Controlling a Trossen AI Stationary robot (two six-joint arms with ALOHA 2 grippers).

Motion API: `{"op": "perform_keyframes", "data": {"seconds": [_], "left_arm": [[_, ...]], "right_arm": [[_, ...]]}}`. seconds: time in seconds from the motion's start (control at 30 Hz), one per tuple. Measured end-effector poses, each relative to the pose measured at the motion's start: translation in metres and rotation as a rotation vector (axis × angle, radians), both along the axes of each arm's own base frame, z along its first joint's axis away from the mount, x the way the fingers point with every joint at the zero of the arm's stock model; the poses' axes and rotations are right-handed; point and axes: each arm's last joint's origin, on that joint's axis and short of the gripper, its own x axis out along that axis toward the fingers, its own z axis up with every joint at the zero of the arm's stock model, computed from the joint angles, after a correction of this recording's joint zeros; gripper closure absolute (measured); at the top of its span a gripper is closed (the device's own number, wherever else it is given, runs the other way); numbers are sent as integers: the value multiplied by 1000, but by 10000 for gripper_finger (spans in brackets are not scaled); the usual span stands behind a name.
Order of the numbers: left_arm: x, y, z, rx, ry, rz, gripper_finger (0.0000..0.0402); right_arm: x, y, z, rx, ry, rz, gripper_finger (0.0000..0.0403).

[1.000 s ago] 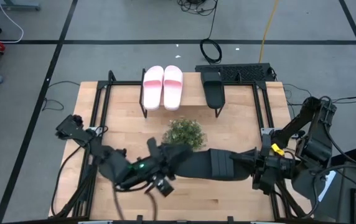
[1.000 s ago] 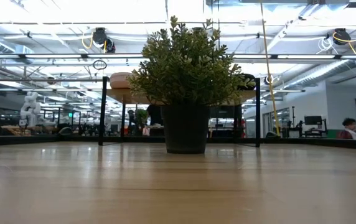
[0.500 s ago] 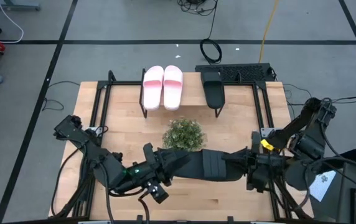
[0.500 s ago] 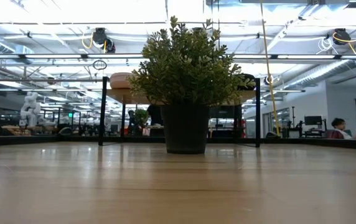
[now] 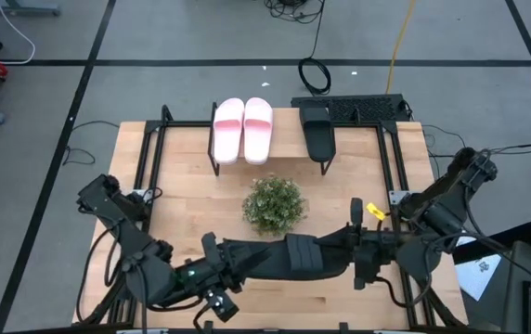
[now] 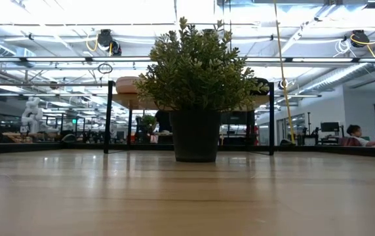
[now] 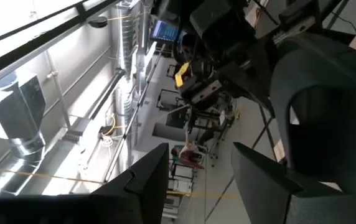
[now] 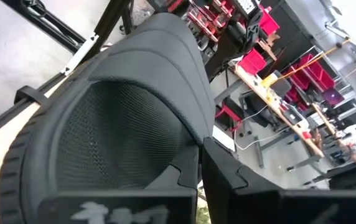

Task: Pick and place slides into the shelf
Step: Put the black slipper on the shelf

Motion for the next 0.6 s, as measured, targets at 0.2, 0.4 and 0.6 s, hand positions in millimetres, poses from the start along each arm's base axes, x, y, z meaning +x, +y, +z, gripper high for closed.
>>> {"op": "perform_keyframes", "data": {"seconds": [0.2, 0.4, 0.6], "left_arm": [[-12, 6, 10, -28, -1, 88, 220], [-25, 11, 19, -122, -35, 145, 220], [-28, 8, 15, -118, -7, 167, 220]], "right_arm": [[3, 1, -7, 35, -9, -21, 403], [4, 2, -6, 44, -20, -23, 403], [4, 2, -4, 39, -39, -15, 403]]}}
